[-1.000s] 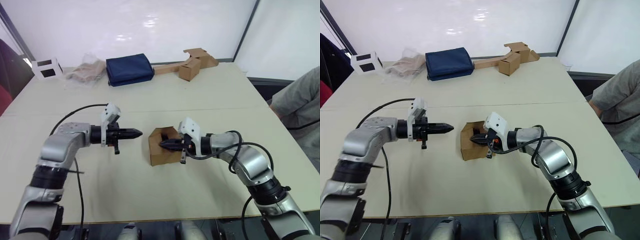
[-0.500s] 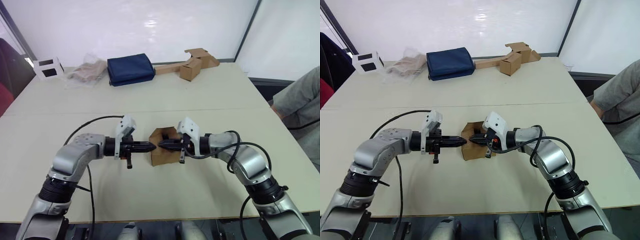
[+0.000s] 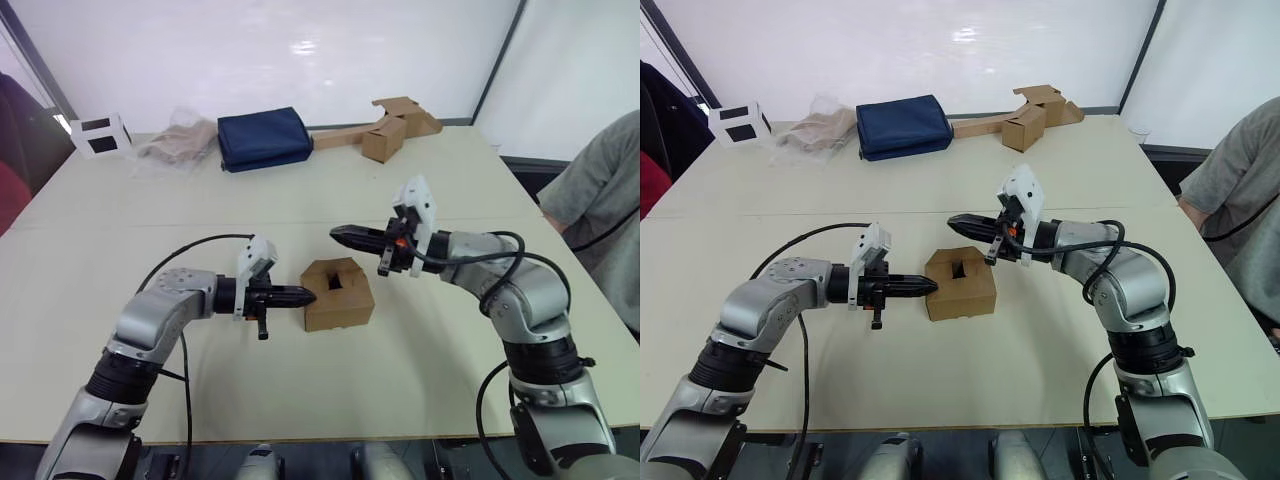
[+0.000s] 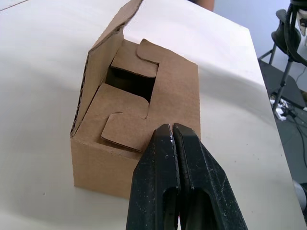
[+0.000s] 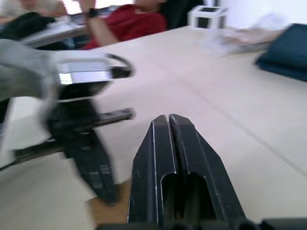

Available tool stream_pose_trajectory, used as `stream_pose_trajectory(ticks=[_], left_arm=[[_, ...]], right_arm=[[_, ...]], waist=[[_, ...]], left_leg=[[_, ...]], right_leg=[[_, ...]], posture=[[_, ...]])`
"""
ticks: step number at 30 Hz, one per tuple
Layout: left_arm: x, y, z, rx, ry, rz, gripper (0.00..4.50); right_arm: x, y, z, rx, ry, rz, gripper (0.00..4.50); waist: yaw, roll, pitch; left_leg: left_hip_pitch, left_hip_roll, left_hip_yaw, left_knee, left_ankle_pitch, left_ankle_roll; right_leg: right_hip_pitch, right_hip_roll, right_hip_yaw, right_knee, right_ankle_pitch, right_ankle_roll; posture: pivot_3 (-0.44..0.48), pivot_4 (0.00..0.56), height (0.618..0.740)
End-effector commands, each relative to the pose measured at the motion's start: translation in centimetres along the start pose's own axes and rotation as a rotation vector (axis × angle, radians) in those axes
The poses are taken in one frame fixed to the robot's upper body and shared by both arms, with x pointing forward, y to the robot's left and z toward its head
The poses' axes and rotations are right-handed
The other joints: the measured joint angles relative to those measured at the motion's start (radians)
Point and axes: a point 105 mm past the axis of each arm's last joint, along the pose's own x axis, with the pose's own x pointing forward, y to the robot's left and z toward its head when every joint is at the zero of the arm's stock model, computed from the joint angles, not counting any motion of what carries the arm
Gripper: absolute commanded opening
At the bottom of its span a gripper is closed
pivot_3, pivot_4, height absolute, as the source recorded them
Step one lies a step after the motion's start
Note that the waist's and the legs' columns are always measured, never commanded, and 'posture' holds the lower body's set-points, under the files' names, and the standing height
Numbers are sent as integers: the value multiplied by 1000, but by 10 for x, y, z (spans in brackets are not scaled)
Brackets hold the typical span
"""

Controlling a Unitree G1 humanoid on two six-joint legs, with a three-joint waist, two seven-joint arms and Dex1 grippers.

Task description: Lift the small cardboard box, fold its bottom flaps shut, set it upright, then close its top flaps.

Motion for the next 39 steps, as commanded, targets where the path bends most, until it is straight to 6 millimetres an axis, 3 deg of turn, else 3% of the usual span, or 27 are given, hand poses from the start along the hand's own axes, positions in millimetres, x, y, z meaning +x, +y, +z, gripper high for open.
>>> stream_pose_trajectory(ticks=[1, 18, 23, 30, 39], left_arm=[[1, -1, 4, 25, 0, -5, 50], [-17, -2, 10, 15, -5, 24, 50], [-20, 7, 29, 13, -79, 60, 50], [-8, 19, 35, 25, -113, 91, 50], [14, 32, 23, 43, -92, 100, 50]], right_arm=[[7, -10, -6, -83, 49, -61, 0], [2, 13, -33, -64, 135, 54, 0], [3, 15, -34, -56, 136, 51, 0], [4, 15, -35, -58, 136, 49, 0], [3, 18, -33, -62, 131, 49, 0]], waist=[[-1, 0, 0], [-1, 0, 0], [0, 0, 0], [-1, 0, 0], [0, 0, 0]], left_leg=[[0, 0, 0, 0, 0, 0], [0, 0, 0, 0, 0, 0], [0, 0, 0, 0, 0, 0], [0, 0, 0, 0, 0, 0], [0, 0, 0, 0, 0, 0]], right_leg=[[0, 0, 0, 0, 0, 0], [0, 0, 0, 0, 0, 0], [0, 0, 0, 0, 0, 0], [0, 0, 0, 0, 0, 0], [0, 0, 0, 0, 0, 0]], posture=[[0, 150, 740], [0, 150, 740], [0, 150, 740], [0, 150, 740], [0, 150, 740]])
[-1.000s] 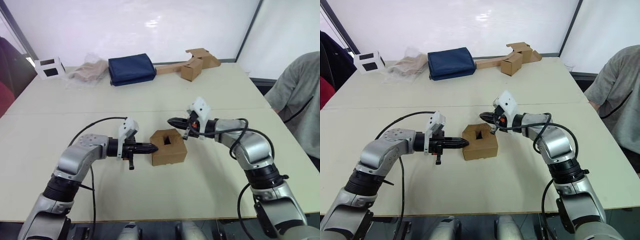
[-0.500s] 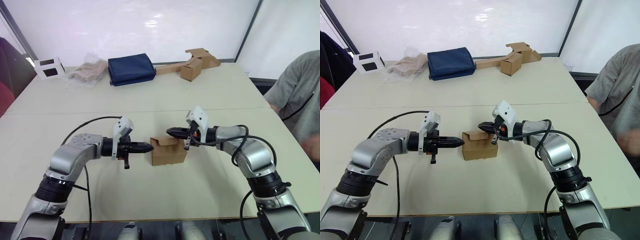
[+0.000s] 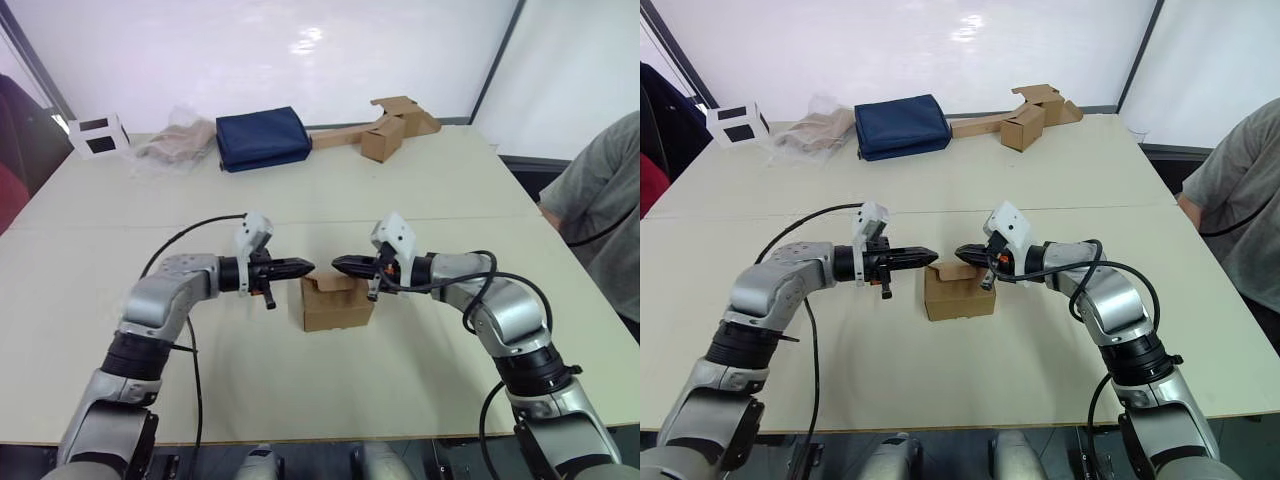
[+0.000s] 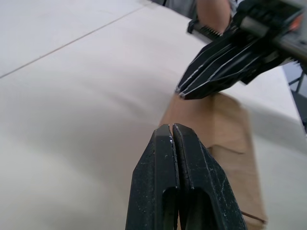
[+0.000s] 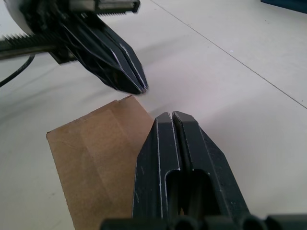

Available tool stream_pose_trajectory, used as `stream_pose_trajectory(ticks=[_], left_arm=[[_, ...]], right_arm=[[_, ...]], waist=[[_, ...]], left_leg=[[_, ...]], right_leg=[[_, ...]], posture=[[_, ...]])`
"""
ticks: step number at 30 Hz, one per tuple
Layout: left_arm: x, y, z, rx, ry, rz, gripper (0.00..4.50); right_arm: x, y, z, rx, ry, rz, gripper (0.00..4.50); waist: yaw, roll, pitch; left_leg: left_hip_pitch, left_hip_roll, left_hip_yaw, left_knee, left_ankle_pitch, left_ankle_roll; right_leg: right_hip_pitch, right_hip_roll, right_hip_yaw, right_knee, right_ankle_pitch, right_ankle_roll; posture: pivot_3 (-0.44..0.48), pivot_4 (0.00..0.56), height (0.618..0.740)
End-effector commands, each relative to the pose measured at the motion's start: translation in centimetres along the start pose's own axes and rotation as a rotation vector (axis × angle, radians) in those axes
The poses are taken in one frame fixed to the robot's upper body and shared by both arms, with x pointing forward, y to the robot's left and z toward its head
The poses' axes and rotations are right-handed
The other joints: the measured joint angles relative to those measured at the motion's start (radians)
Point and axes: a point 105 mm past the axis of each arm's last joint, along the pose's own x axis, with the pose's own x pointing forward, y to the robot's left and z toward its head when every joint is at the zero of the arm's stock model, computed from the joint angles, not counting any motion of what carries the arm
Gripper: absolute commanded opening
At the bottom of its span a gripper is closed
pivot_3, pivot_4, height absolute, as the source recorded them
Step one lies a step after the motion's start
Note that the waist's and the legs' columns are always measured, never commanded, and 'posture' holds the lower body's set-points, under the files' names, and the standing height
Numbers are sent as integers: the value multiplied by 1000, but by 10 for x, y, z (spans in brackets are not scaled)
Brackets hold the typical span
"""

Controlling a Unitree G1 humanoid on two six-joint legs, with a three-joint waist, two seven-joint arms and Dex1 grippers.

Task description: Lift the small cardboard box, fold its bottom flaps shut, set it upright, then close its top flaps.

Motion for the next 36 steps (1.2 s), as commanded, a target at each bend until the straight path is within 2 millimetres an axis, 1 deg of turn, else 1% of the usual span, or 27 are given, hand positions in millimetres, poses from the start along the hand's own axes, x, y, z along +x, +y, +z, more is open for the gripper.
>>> stream_pose_trajectory(ticks=[1, 3, 5, 7, 9, 14, 21, 31, 36], left_arm=[[5, -2, 7, 54, -11, -20, 50], [5, -2, 7, 54, -14, -20, 50], [5, -1, 8, 54, -17, -18, 50], [5, 0, 8, 53, -20, -17, 50], [5, 0, 9, 52, -23, -17, 50], [5, 0, 9, 49, -27, -17, 50], [7, 1, 10, 40, -38, -17, 50], [6, 4, 13, 34, -53, 2, 50], [7, 5, 13, 31, -56, 4, 50]], right_arm=[[-4, 5, 13, -40, -38, 4, 0], [-6, 5, 14, -43, -42, -1, 0], [-13, 9, 20, -43, -64, 14, 0], [-18, 14, 21, -37, -69, 36, 0], [-23, 21, 16, -30, -48, 65, 0], [-27, 33, 4, -6, -5, 106, 0], [-20, 38, -7, -13, 31, 109, 0], [-16, 38, -17, -33, 64, 107, 0], [-15, 38, -18, -40, 70, 110, 0]], waist=[[0, 0, 0], [0, 0, 0], [0, 0, 0], [1, 0, 0], [1, 0, 0], [1, 0, 0], [0, 0, 0], [1, 0, 0], [1, 0, 0]], left_leg=[[0, 0, 0, 0, 0, 0], [0, 0, 0, 0, 0, 0], [0, 0, 0, 0, 0, 0], [0, 0, 0, 0, 0, 0], [0, 0, 0, 0, 0, 0], [0, 0, 0, 0, 0, 0], [0, 0, 0, 0, 0, 0], [0, 0, 0, 0, 0, 0], [0, 0, 0, 0, 0, 0]], right_leg=[[0, 0, 0, 0, 0, 0], [0, 0, 0, 0, 0, 0], [0, 0, 0, 0, 0, 0], [0, 0, 0, 0, 0, 0], [0, 0, 0, 0, 0, 0], [0, 0, 0, 0, 0, 0], [0, 0, 0, 0, 0, 0], [0, 0, 0, 0, 0, 0], [0, 0, 0, 0, 0, 0]], posture=[[0, 150, 740], [0, 150, 740], [0, 150, 740], [0, 150, 740], [0, 150, 740], [0, 150, 740], [0, 150, 740], [0, 150, 740], [0, 150, 740]])
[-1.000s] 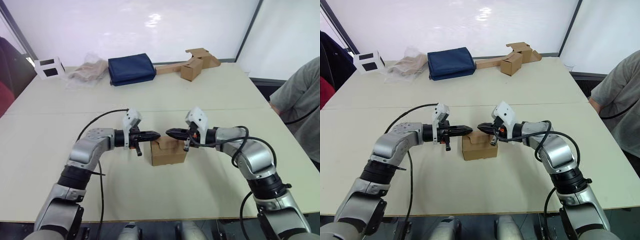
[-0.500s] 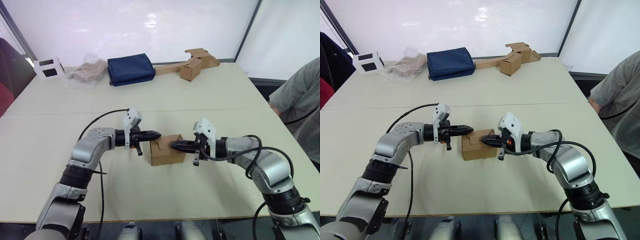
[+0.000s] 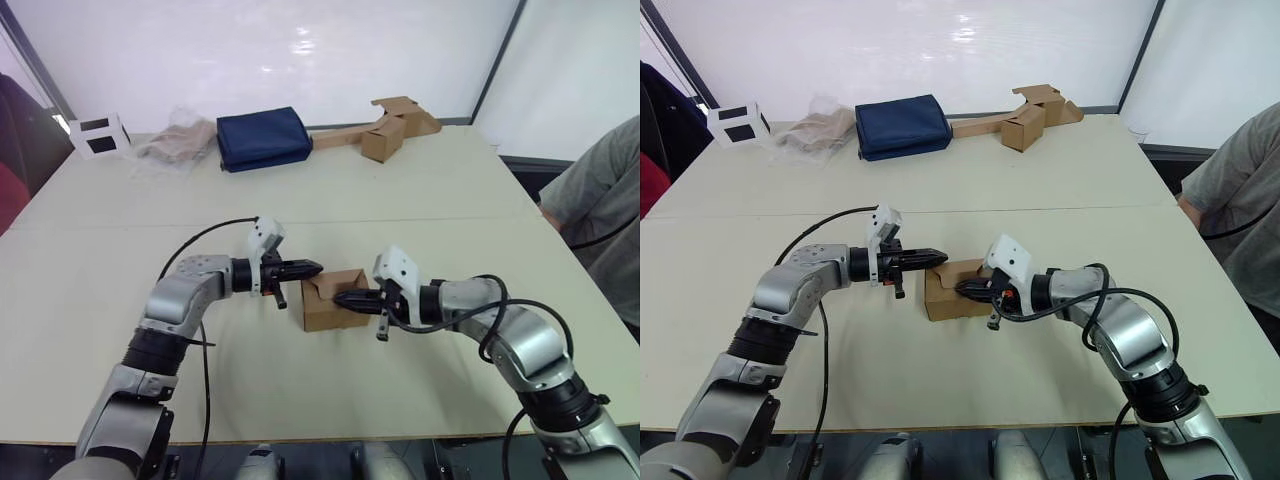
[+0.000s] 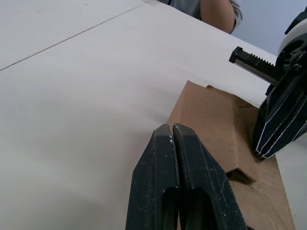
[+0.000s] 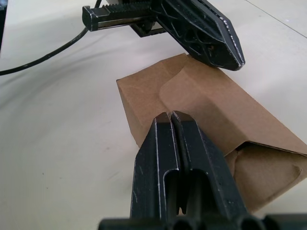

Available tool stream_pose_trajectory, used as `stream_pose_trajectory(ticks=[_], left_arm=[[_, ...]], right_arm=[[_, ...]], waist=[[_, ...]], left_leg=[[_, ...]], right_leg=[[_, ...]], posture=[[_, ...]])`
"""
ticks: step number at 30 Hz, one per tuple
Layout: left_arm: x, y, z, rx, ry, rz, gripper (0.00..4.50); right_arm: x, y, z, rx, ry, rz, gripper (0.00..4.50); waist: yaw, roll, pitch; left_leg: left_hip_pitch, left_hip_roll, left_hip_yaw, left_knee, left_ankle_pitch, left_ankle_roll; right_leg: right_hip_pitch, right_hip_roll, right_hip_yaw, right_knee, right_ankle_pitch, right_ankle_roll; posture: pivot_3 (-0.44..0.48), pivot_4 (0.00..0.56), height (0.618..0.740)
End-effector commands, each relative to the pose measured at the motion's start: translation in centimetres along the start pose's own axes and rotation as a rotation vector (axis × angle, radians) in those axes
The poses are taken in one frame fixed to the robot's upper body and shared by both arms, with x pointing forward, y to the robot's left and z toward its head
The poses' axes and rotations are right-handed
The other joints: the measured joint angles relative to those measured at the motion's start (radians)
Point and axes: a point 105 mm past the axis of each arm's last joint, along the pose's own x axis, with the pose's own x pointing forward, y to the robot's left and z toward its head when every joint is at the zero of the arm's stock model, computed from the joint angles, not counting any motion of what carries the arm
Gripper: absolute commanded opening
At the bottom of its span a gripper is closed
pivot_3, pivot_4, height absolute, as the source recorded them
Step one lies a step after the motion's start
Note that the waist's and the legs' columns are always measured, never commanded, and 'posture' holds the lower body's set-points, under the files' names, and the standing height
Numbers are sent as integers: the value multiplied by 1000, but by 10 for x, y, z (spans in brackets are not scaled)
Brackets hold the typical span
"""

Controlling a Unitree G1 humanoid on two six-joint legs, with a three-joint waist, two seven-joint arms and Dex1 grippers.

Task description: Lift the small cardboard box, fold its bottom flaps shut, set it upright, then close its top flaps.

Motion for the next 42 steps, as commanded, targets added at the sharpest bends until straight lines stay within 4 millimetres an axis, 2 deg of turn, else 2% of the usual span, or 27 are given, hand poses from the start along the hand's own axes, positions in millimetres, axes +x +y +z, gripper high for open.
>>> stream_pose_trajectory(ticks=[1, 15, 28, 35, 37, 42], left_arm=[[-3, 3, 15, 37, -42, 12, 50], [1, -6, 13, 52, -26, -26, 50], [9, -19, -1, 142, 58, -69, 50], [10, -19, 9, 133, 17, -64, 50], [10, -19, 13, 137, 8, -63, 50], [8, -24, 1, 191, 85, -86, 50]], right_arm=[[0, 0, 2, -25, -7, -5, 0], [5, -12, -1, -51, 7, -54, 0], [3, -14, 1, -63, 11, -57, 0], [7, -20, 3, -83, 10, -81, 0], [9, -19, 4, -85, 10, -69, 0], [-2, -11, 15, -30, -38, -6, 0]], waist=[[0, 0, 0], [0, 0, 0], [1, 0, 0], [0, 0, 0], [0, 0, 0], [0, 0, 0]], left_leg=[[0, 0, 0, 0, 0, 0], [0, 0, 0, 0, 0, 0], [0, 0, 0, 0, 0, 0], [0, 0, 0, 0, 0, 0], [0, 0, 0, 0, 0, 0], [0, 0, 0, 0, 0, 0]], right_leg=[[0, 0, 0, 0, 0, 0], [0, 0, 0, 0, 0, 0], [0, 0, 0, 0, 0, 0], [0, 0, 0, 0, 0, 0], [0, 0, 0, 0, 0, 0], [0, 0, 0, 0, 0, 0]], posture=[[0, 150, 740], [0, 150, 740], [0, 150, 740], [0, 150, 740], [0, 150, 740], [0, 150, 740]])
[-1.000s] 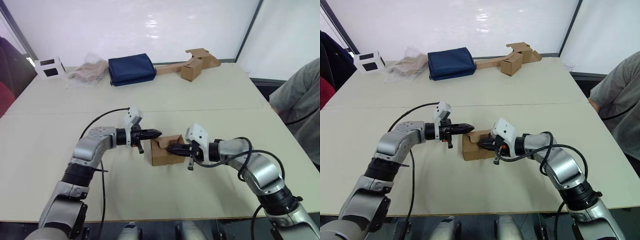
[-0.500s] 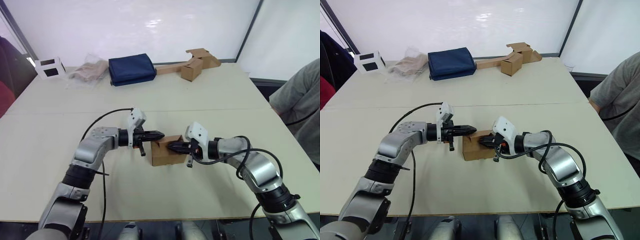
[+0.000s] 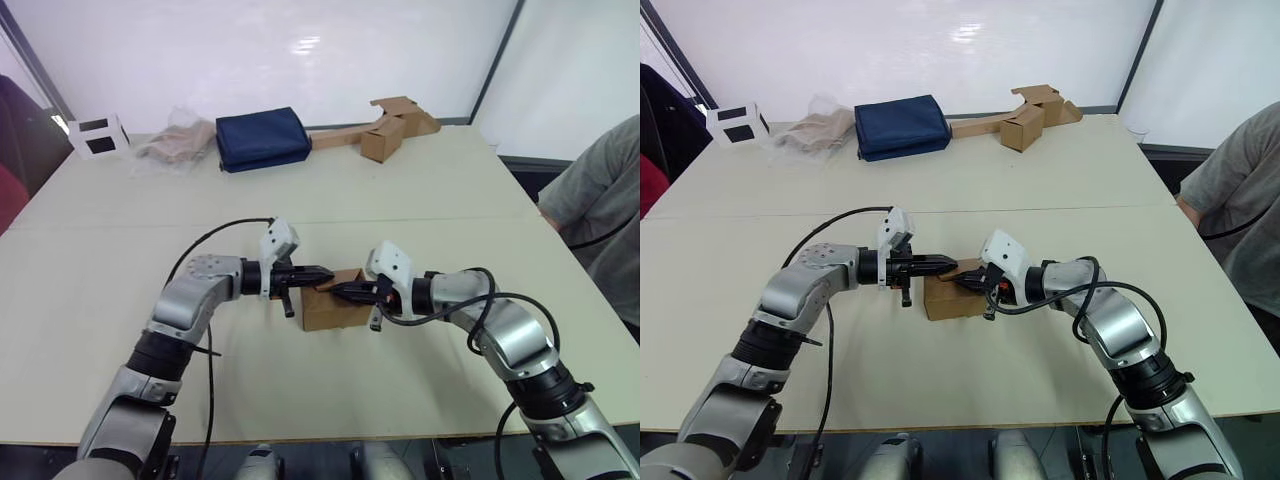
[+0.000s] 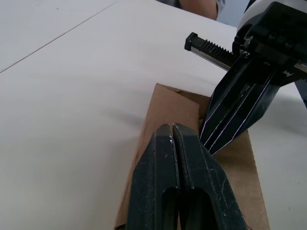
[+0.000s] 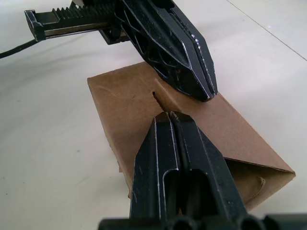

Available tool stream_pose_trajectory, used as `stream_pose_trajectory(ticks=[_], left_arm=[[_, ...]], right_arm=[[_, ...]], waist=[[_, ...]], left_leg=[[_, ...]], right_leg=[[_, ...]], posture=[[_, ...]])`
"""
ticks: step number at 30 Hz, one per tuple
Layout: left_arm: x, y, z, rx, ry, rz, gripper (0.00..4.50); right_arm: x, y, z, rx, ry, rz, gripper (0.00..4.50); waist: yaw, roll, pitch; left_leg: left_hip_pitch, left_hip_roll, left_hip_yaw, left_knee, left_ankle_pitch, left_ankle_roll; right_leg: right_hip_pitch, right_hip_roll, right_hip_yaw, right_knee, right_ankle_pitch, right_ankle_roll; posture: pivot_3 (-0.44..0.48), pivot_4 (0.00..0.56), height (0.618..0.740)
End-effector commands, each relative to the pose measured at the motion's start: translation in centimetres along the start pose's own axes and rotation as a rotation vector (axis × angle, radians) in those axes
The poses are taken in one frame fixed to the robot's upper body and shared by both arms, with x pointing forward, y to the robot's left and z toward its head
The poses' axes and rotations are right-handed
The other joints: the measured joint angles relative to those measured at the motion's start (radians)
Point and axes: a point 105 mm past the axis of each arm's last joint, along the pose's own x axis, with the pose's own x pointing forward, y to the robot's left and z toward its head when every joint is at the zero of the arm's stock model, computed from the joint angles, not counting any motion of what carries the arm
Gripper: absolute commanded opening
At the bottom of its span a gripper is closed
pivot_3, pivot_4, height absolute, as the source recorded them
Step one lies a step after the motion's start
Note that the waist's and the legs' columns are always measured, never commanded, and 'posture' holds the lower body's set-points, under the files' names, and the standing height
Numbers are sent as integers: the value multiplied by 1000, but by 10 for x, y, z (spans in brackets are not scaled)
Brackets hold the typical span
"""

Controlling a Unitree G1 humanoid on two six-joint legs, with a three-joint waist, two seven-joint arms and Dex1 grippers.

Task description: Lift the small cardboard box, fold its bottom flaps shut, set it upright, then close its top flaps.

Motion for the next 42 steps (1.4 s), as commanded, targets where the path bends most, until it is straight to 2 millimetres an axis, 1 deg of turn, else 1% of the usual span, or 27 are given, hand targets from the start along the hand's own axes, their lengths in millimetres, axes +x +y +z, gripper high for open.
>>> stream_pose_trajectory(ticks=[1, 4, 10, 11, 14, 15, 17, 19, 25, 29, 32, 37, 39, 42], left_arm=[[-1, -7, 1, 64, 33, -27, 50], [-2, -7, 0, 66, 37, -28, 50], [-3, -6, 4, 79, 34, -21, 50], [-4, -5, 6, 76, 21, -17, 50], [-12, -1, 35, 68, -86, 21, 50], [-14, -1, 41, 72, -108, 32, 50], [-17, 1, 49, 111, -118, 68, 50], [-18, -3, 52, 145, -102, 68, 50], [-12, -12, 42, 158, -51, 42, 50], [-6, -4, 18, 186, 47, 87, 50], [-4, -4, 5, 183, 83, 81, 50], [-2, -4, -3, 166, 92, 81, 50], [-2, -6, -5, 156, 94, 79, 50], [-3, -6, -4, 139, 75, 83, 50]], right_arm=[[-13, 1, 19, 15, -64, 22, 0], [-22, -5, 24, 46, -95, 3, 0], [-32, -16, 29, 67, -122, -45, 0], [-33, -17, 29, 67, -124, -51, 0], [-37, -25, 29, 59, -125, -93, 0], [-38, -26, 29, 56, -125, -100, 0], [-38, -27, 28, 49, -124, -109, 0], [-36, -29, 29, 44, -128, -118, 0], [-27, -28, 25, 25, -113, -99, 0], [-18, -24, 19, 6, -84, -72, 0], [-14, -22, 12, 16, -62, -62, 0], [-10, -19, 4, 20, -36, -47, 0], [-10, -19, 3, 21, -33, -46, 0], [-10, -20, 5, 32, -49, -53, 0]], waist=[[0, 0, 0], [2, 0, 0], [1, 0, 0], [1, 0, 0], [1, 0, 0], [1, 0, 0], [0, 0, 0], [1, 0, 0], [0, 0, 0], [0, 0, 0], [0, 0, 0], [1, 0, 0], [1, 0, 0], [1, 0, 0]], left_leg=[[0, 0, 0, 0, 0, 0], [0, 0, 0, 0, 0, 0], [0, 0, 0, 0, 0, 0], [0, 0, 0, 0, 0, 0], [0, 0, 0, 0, 0, 0], [0, 0, 0, 0, 0, 0], [0, 0, 0, 0, 0, 0], [0, 0, 0, 0, 0, 0], [0, 0, 0, 0, 0, 0], [0, 0, 0, 0, 0, 0], [0, 0, 0, 0, 0, 0], [0, 0, 0, 0, 0, 0], [0, 0, 0, 0, 0, 0], [0, 0, 0, 0, 0, 0]], right_leg=[[0, 0, 0, 0, 0, 0], [0, 0, 0, 0, 0, 0], [0, 0, 0, 0, 0, 0], [0, 0, 0, 0, 0, 0], [0, 0, 0, 0, 0, 0], [0, 0, 0, 0, 0, 0], [0, 0, 0, 0, 0, 0], [0, 0, 0, 0, 0, 0], [0, 0, 0, 0, 0, 0], [0, 0, 0, 0, 0, 0], [0, 0, 0, 0, 0, 0], [0, 0, 0, 0, 0, 0], [0, 0, 0, 0, 0, 0], [0, 0, 0, 0, 0, 0]], posture=[[0, 150, 740], [0, 150, 740], [0, 150, 740], [0, 150, 740], [0, 150, 740], [0, 150, 740], [0, 150, 740], [0, 150, 740], [0, 150, 740], [0, 150, 740], [0, 150, 740], [0, 150, 740], [0, 150, 740], [0, 150, 740]])
